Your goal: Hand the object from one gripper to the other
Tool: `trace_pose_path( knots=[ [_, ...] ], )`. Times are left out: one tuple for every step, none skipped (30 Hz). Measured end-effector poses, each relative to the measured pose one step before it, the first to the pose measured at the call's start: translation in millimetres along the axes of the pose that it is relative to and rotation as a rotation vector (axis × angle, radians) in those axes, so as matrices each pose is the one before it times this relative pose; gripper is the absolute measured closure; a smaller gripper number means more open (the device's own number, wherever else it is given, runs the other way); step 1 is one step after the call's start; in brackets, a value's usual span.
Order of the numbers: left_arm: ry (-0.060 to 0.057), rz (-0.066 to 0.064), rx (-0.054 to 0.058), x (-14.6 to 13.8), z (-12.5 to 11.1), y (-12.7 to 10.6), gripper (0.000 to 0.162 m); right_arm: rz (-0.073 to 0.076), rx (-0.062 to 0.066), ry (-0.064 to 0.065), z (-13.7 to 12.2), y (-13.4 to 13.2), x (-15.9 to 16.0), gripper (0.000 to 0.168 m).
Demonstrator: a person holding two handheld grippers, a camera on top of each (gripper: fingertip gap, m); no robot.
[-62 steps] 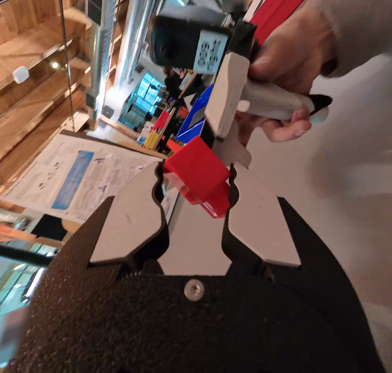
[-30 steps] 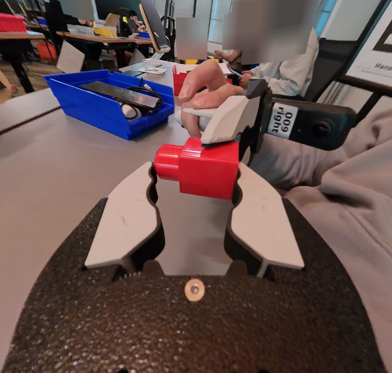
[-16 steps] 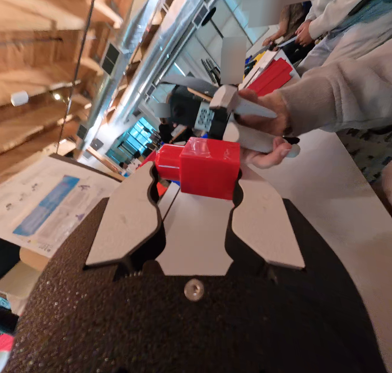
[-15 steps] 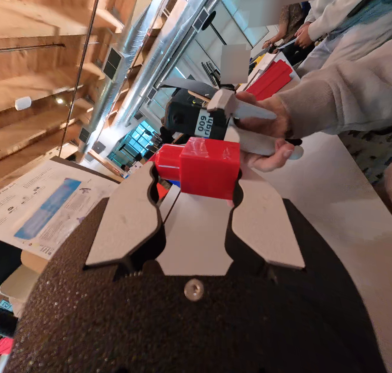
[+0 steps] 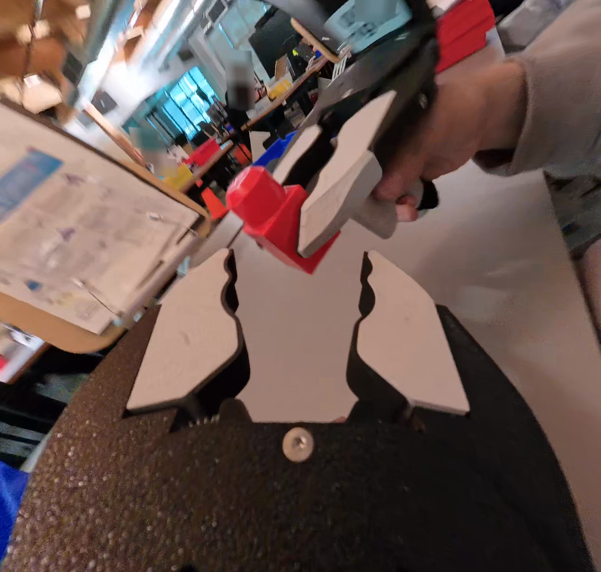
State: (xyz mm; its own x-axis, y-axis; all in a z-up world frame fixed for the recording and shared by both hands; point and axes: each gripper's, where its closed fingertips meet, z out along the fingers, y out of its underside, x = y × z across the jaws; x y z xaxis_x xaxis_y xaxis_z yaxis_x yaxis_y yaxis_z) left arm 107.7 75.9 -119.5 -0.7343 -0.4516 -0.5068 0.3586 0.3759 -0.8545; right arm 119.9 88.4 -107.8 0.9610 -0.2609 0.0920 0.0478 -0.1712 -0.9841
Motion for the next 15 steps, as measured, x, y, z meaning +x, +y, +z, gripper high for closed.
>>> trace_pose_path(
  knots=[
    [0.0110,-0.0842,-0.0003,-1.30,-0.25,0.02,0.088,-0.1305,-0.0084,0.1229,-3.50,-2.06,11.27,0.132],
    [0.0058,-0.0878,0.0096,-1.59,-0.03,-2.15,0.089,-0.1239,-0.0072,0.1106,-2.61,-1.83,9.26,0.132],
    [-0.0073,-0.0864,0.0132,-2.86,0.09,-3.56,0.091,-0.1106,-0.0145,0.1034,-1.37,-0.79,8.31,0.132],
    [-0.0193,-0.0807,0.0153,-3.72,0.44,-4.92,0.095,-0.0936,-0.0242,0.0912,-0.41,0.54,6.58,0.131],
    [-0.0287,-0.0748,0.0218,-3.89,0.51,-5.85,0.097,-0.0722,-0.0207,0.0651,0.27,0.44,2.98,0.132],
    [-0.0275,-0.0682,0.0306,-2.53,0.37,-6.43,0.099,-0.0408,-0.0158,0.0390,0.73,-0.06,-0.10,0.132],
    [-0.0198,-0.0557,0.0331,-0.69,0.06,-5.63,0.102,-0.0087,-0.0077,0.0139,0.99,-0.79,-2.91,0.132],
    [-0.0227,-0.0402,0.0262,-0.98,-0.10,-4.05,0.106,0.0125,-0.0052,-0.0129,1.42,-0.63,-5.78,0.132],
    [-0.0280,-0.0248,0.0157,-2.02,0.02,-2.47,0.109,0.0247,0.0010,-0.0169,1.06,-0.91,-5.52,0.132],
    [-0.0157,-0.0093,0.0105,-0.56,0.00,-1.55,0.111,0.0232,0.0009,-0.0185,0.64,-0.87,-5.04,0.132],
    [0.0043,0.0004,0.0111,1.98,-0.01,-1.49,0.113,0.0152,0.0000,-0.0168,0.18,-0.86,-4.15,0.132],
    [0.0060,0.0028,0.0099,1.95,-0.18,-1.15,0.118,0.0092,0.0023,-0.0089,-0.29,-1.53,-2.48,0.132],
    [0.0029,0.0089,0.0062,1.10,-0.31,-0.47,0.126,0.0106,0.0061,-0.0073,-0.57,-2.35,-1.54,0.132],
    [0.0107,0.0162,0.0024,1.52,-0.36,-0.08,0.134,0.0174,-0.0039,-0.0118,-0.20,-0.69,-1.48,0.131],
    [0.0045,0.0118,-0.0009,0.19,-0.31,-0.08,0.134,0.0218,-0.0033,-0.0144,-0.17,-0.12,-1.00,0.131]
  ],
)
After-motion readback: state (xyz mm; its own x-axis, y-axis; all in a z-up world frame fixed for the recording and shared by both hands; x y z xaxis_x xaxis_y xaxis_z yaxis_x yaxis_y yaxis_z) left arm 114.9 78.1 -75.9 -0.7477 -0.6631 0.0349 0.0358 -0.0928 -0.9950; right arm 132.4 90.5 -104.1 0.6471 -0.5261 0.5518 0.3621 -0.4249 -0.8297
